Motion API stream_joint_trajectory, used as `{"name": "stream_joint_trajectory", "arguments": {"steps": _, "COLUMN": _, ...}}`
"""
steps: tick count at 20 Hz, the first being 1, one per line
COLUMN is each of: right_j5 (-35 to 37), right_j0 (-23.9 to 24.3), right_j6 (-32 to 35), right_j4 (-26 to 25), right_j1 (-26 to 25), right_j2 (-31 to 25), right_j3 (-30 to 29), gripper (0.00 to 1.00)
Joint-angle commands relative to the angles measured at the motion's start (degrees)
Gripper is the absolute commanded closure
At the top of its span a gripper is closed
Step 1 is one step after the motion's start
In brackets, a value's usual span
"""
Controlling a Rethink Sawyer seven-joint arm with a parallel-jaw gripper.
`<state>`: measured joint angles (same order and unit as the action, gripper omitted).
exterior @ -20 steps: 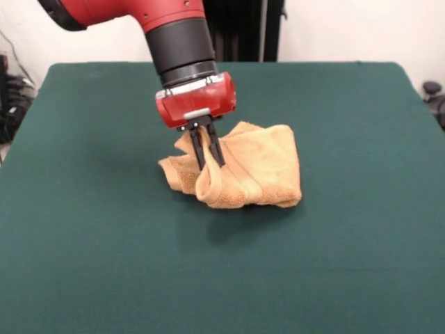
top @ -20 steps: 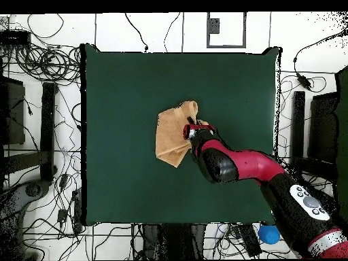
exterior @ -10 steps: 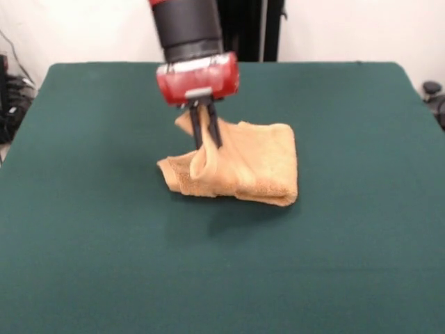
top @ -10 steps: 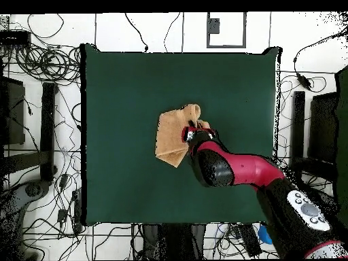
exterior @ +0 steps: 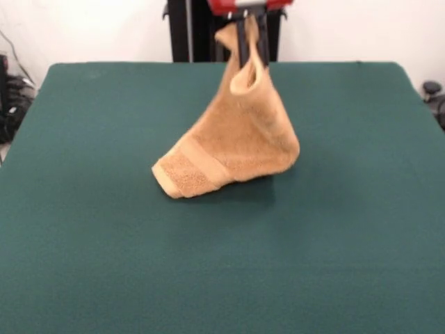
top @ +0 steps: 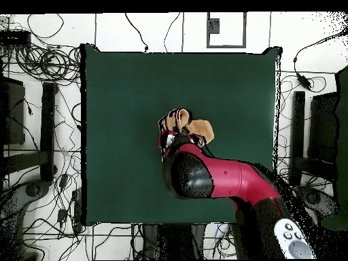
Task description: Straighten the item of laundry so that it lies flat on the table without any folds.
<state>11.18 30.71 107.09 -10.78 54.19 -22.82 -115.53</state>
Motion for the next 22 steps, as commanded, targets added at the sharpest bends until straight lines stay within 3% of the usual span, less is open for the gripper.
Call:
{"name": "stream_joint_trajectory", "arguments": {"steps": 1, "right_j5": 7.4, "right_j0": 0.5, "right_j6": 12.3, "right_j4": 8.7, "right_j1": 8.3, "right_j2": 1.2, "right_j3": -9.6, "gripper": 1.0}}
{"name": "stream_joint_trajectory", "arguments": {"steps": 9, "right_j5": 6.7, "right_j0": 1.6, "right_j6": 10.0, "right_j4": 10.8, "right_j1": 10.4, "right_j2": 1.0, "right_j3": -12.2, "gripper": 1.0}}
{"name": "stream_joint_trajectory", "arguments": {"steps": 13, "right_j5": 8.0, "right_j0": 0.3, "right_j6": 9.6, "right_j4": 9.9, "right_j1": 10.6, "right_j2": 4.3, "right_j3": -11.4, "gripper": 1.0}}
{"name": "stream_joint_trajectory", "arguments": {"steps": 17, "right_j5": 8.8, "right_j0": 3.9, "right_j6": 6.4, "right_j4": 11.0, "right_j1": 12.0, "right_j2": 1.7, "right_j3": -12.8, "gripper": 1.0}}
{"name": "stream_joint_trajectory", "arguments": {"steps": 20, "right_j5": 15.5, "right_j0": 9.7, "right_j6": -1.5, "right_j4": 14.2, "right_j1": 17.2, "right_j2": -1.7, "right_j3": -13.2, "gripper": 1.0}}
{"name": "stream_joint_trajectory", "arguments": {"steps": 22, "right_j5": 21.7, "right_j0": 12.4, "right_j6": -7.1, "right_j4": 13.2, "right_j1": 19.0, "right_j2": -0.9, "right_j3": -10.4, "gripper": 1.0}}
